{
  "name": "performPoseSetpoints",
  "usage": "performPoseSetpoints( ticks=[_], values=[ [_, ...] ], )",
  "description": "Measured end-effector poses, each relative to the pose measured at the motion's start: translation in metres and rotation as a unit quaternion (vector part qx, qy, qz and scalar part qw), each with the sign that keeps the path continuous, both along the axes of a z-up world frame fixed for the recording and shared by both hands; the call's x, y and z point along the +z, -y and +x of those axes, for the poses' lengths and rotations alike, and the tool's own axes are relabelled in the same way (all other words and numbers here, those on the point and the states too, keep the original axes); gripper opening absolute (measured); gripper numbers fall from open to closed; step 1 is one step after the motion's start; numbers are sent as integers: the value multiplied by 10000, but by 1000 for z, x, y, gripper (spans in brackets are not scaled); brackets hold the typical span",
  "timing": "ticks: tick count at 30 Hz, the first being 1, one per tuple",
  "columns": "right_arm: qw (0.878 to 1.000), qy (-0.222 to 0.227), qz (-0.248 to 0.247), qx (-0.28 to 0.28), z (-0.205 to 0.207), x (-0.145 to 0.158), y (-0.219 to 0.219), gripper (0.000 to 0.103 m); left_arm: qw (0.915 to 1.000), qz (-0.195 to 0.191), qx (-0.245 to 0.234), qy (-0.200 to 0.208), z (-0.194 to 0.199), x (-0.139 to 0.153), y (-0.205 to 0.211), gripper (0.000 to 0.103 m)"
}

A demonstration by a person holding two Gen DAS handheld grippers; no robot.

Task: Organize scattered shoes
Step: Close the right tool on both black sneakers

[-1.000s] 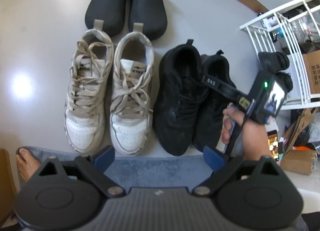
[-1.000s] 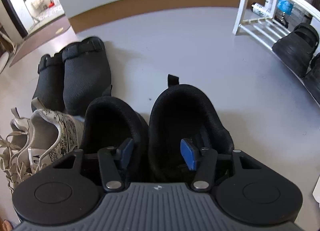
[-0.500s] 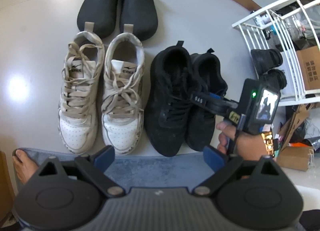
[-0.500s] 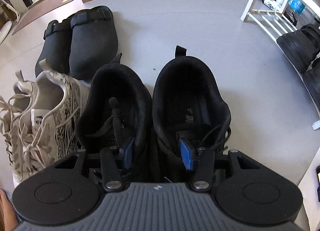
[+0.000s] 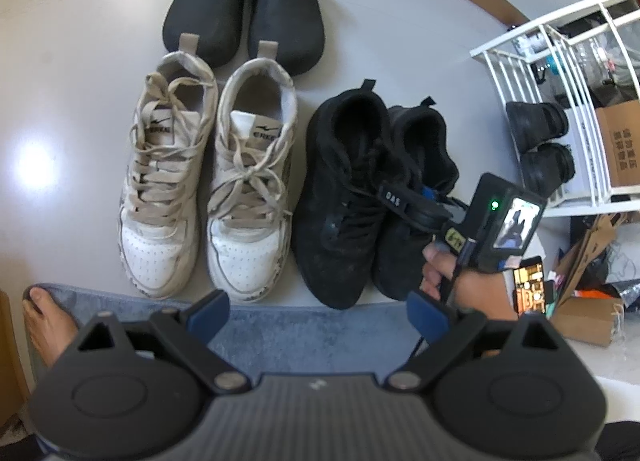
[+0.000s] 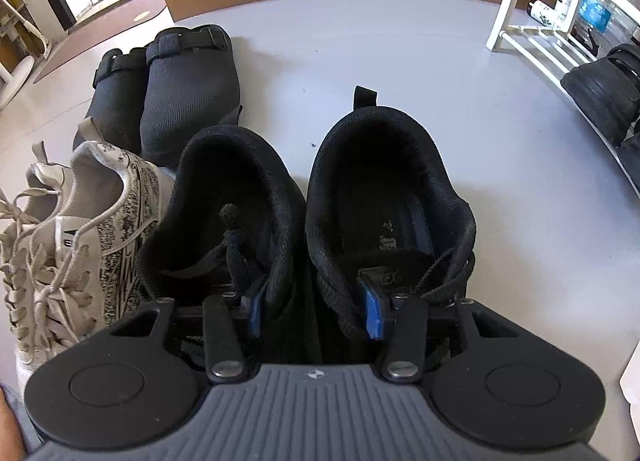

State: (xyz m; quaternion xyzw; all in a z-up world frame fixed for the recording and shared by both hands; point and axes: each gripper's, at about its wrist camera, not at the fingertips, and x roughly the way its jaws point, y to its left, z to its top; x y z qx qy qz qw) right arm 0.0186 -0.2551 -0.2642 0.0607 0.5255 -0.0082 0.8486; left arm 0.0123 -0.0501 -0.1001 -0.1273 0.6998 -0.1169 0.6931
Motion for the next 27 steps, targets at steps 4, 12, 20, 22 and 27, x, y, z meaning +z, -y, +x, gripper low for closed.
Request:
performPoseSetpoints(
  ticks=[4, 12, 20, 22, 27],
  values=[
    [9998, 147, -9, 95, 0, -6, -1, 48, 10000, 40, -51, 27, 1, 0, 3, 97],
    [9981, 605, -4, 144, -8, -10, -2, 49, 9999, 47, -86, 26, 3, -2, 8, 97],
    [9991, 258, -139, 318, 3, -9, -4, 47, 9999, 62, -101, -76, -2, -7, 9, 97],
    [9989, 203, -190, 370, 3, -10, -5, 46, 10000, 44, -64, -62, -2, -6, 8, 97],
    [9980, 343, -344, 411, -2, -12, -6, 31, 10000, 16, 20, 16, 0, -2, 2, 97]
  ],
)
